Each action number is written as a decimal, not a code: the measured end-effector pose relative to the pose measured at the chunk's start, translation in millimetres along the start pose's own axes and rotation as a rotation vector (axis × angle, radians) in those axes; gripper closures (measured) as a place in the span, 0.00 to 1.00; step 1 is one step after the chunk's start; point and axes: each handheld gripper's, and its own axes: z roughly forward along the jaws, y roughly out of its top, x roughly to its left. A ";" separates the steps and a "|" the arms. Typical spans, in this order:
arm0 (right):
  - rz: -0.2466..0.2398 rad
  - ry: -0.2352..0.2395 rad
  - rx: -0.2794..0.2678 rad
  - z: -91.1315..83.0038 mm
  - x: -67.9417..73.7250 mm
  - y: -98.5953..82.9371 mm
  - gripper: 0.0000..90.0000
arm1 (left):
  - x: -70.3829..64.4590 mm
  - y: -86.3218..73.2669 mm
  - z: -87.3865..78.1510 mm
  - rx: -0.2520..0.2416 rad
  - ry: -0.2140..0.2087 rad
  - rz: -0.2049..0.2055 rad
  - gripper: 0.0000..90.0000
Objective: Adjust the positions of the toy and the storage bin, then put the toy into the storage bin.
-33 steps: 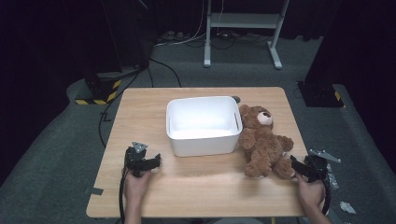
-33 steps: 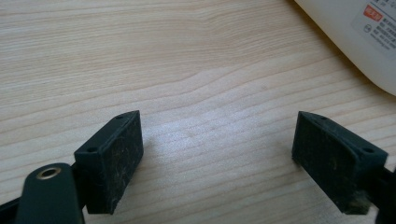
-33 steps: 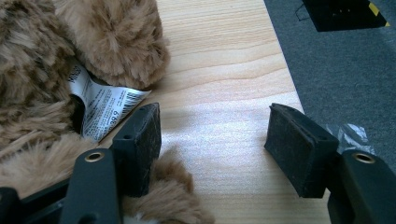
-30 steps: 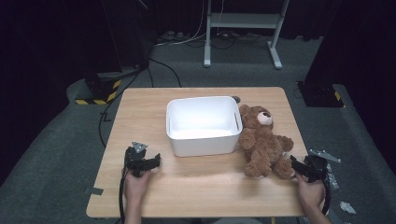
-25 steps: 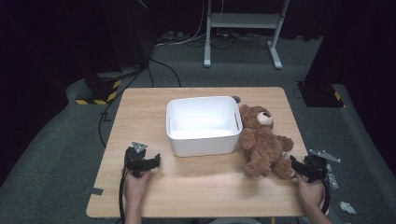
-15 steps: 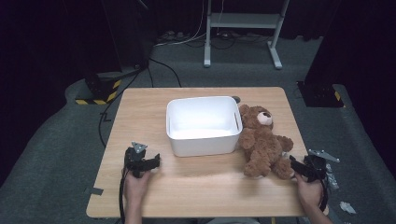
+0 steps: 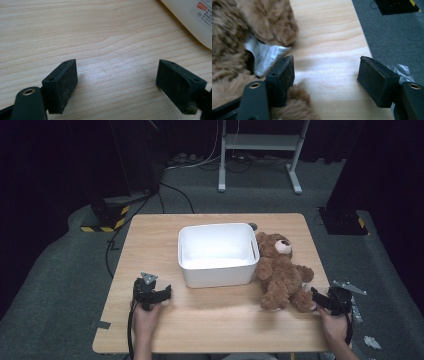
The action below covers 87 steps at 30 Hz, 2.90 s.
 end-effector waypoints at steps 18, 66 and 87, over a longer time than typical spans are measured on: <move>-0.099 0.093 -0.051 -5.9 18.2 11.5 0.24 | 0.0 -0.1 -0.2 0.002 -0.002 0.000 0.19; -0.125 0.400 -0.012 -17.1 68.0 84.7 0.17 | 0.6 0.0 0.4 -0.005 -0.005 -0.003 0.20; -0.170 0.397 0.019 -4.5 85.2 104.0 0.18 | 0.7 0.0 0.4 -0.005 -0.006 -0.003 0.20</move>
